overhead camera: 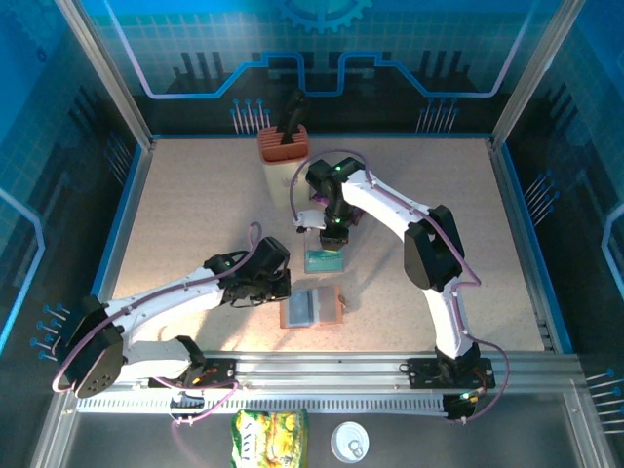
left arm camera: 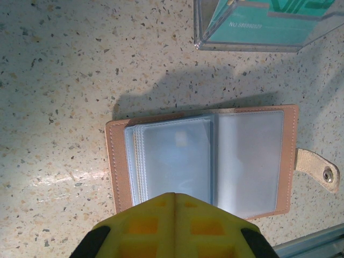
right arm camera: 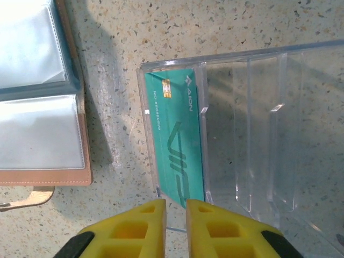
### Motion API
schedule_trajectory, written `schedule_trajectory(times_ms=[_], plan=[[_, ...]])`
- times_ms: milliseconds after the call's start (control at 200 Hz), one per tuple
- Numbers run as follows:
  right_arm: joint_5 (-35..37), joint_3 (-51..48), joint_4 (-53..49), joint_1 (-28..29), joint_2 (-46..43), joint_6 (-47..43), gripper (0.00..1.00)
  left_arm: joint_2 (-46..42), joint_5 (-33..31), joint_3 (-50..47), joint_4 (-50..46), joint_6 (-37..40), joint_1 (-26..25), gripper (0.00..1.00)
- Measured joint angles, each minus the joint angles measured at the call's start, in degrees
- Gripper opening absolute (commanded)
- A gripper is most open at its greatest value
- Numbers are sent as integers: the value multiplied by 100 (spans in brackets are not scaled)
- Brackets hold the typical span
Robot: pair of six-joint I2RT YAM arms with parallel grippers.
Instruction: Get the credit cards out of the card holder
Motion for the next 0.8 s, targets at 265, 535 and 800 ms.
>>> schedule_trajectory(times_ms=[265,535,800], plan=[[-330,-697,654,0,-1060,1036,20,66,33,-7,22,-2,98,0],[-1005,-3023,2865,208,-2627,3836,11,66,286,-437,326,-33,413,0],[-1475,-5316,5125,396,-3464,6996,2,63,557,-723,511,-46,505,0]])
